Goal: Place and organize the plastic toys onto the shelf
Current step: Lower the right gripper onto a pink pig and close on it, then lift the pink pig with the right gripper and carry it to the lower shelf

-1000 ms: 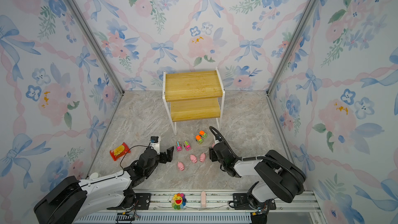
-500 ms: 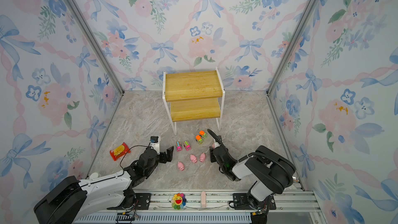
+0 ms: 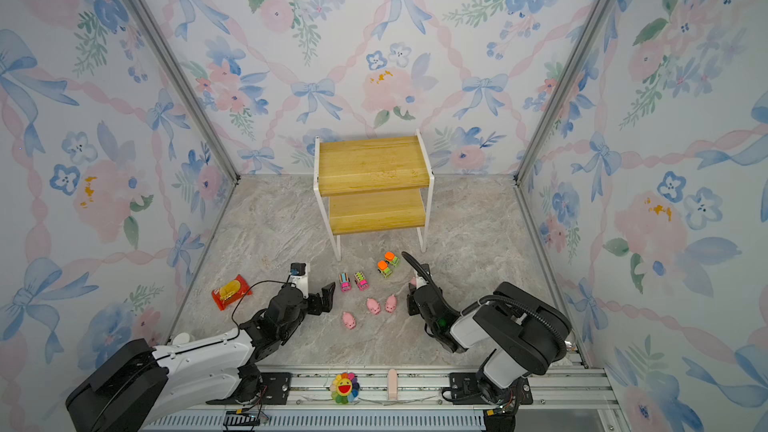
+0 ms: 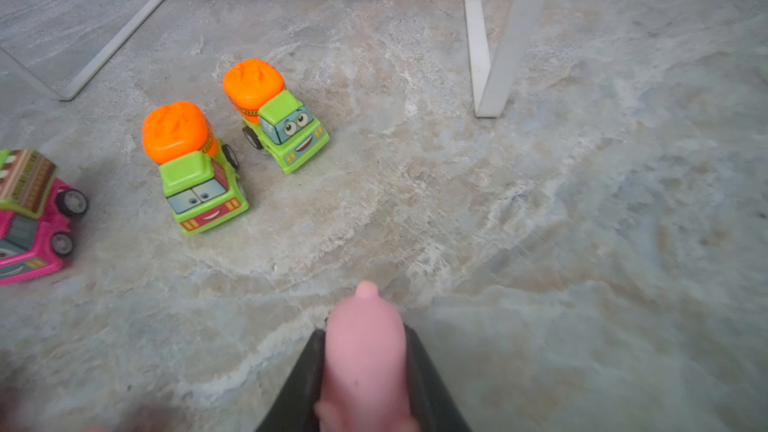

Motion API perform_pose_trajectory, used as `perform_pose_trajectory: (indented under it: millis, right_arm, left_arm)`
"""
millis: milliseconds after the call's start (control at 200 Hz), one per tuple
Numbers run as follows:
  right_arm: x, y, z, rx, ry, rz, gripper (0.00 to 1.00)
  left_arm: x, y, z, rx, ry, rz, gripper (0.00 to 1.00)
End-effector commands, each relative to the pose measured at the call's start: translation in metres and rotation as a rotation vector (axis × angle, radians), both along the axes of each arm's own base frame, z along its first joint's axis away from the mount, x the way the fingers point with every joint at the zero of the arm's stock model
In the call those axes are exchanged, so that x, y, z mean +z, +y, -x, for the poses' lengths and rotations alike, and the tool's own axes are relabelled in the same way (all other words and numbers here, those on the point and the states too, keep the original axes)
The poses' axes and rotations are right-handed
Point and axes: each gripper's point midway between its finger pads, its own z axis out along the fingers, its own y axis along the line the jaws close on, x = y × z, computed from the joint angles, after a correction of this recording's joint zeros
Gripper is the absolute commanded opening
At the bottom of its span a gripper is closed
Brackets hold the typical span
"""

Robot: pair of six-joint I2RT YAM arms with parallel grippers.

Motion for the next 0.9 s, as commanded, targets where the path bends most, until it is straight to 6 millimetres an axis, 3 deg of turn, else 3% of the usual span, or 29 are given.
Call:
perform_pose_trajectory:
  millis: [0,210,390,895]
  right_arm:
    - [-0.037,-0.009,0.033,0.075,0.156,0.093,0.28]
    - [-0.018,-0.005,0.029,0.097,0.123,0.085,0.25]
    - [0.010,-0.004,0.025,0.111,0.086,0.041,0.23]
    - [0.129,-0.017,0.007,0.126,-0.109,-0.148,0.22]
  left_arm:
    - [0.000,0.000,-0.001,0.012,0.003,-0.002,0.98]
    - [-0.002,0.001,0.000,0.014,0.008,-0.006,0.98]
    - [-0.005,0.002,0.001,0.016,0.012,-0.013,0.98]
    - [-0.001,0.006,-0.001,0.023,-0.013,-0.046,0.98]
